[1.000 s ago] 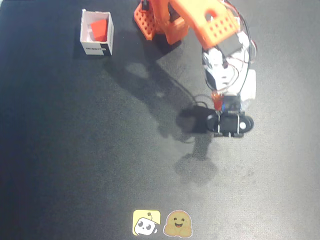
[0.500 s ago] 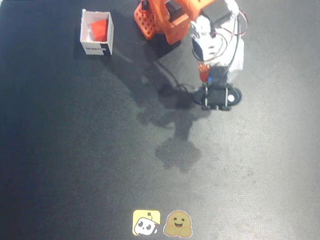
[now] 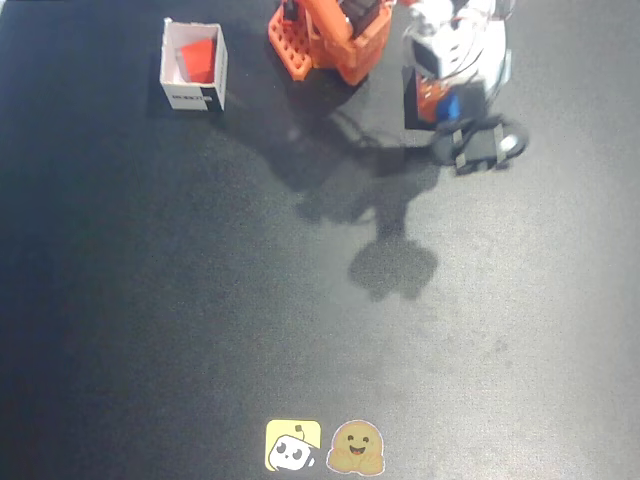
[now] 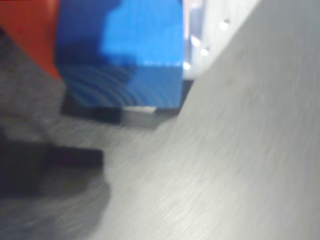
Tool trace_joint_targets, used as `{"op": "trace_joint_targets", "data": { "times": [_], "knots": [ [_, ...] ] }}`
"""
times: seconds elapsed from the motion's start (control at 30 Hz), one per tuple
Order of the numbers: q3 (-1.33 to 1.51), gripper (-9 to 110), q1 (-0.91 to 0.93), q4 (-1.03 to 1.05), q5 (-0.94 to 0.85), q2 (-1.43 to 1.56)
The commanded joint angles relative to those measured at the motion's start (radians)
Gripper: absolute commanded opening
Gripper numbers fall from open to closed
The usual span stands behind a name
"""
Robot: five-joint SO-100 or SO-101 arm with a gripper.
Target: Put the red cube in the right box and the blue cube in the left box.
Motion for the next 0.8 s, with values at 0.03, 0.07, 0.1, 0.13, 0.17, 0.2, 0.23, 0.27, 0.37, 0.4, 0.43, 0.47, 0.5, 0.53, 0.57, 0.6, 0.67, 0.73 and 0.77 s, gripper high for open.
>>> {"op": "trace_joint_targets", "data": {
  "times": [0.03, 0.07, 0.1, 0.13, 0.17, 0.2, 0.23, 0.27, 0.37, 0.4, 0.43, 0.47, 0.5, 0.53, 0.57, 0.6, 0.67, 0.73, 0.77],
  "knots": [
    [-0.061, 10, -0.091, 0.014, 0.006, 0.011],
    [-0.06, 10, -0.115, 0.015, 0.015, 0.008],
    [-0.055, 10, -0.14, 0.015, 0.026, 0.008],
    [-0.054, 10, -0.163, 0.015, 0.035, 0.006],
    [-0.052, 10, -0.183, 0.018, 0.041, 0.006],
    [-0.051, 10, -0.199, 0.023, 0.044, 0.005],
    [-0.049, 10, -0.216, 0.029, 0.046, 0.005],
    [-0.049, 10, -0.23, 0.037, 0.046, 0.006],
    [-0.046, 9, -0.265, 0.054, 0.041, 0.009],
    [-0.04, 9, -0.278, 0.055, 0.041, 0.011],
    [-0.035, 9, -0.29, 0.055, 0.041, 0.011],
    [-0.032, 9, -0.304, 0.057, 0.041, 0.014],
    [-0.032, 9, -0.313, 0.06, 0.041, 0.014],
    [-0.032, 9, -0.321, 0.066, 0.038, 0.014],
    [-0.032, 8, -0.328, 0.072, 0.035, 0.018],
    [-0.031, 8, -0.331, 0.078, 0.029, 0.021],
    [-0.02, 8, -0.341, 0.089, 0.025, 0.037],
    [0.0, 8, -0.341, 0.097, 0.011, 0.069],
    [0.012, 8, -0.341, 0.101, 0.006, 0.087]
  ]
}}
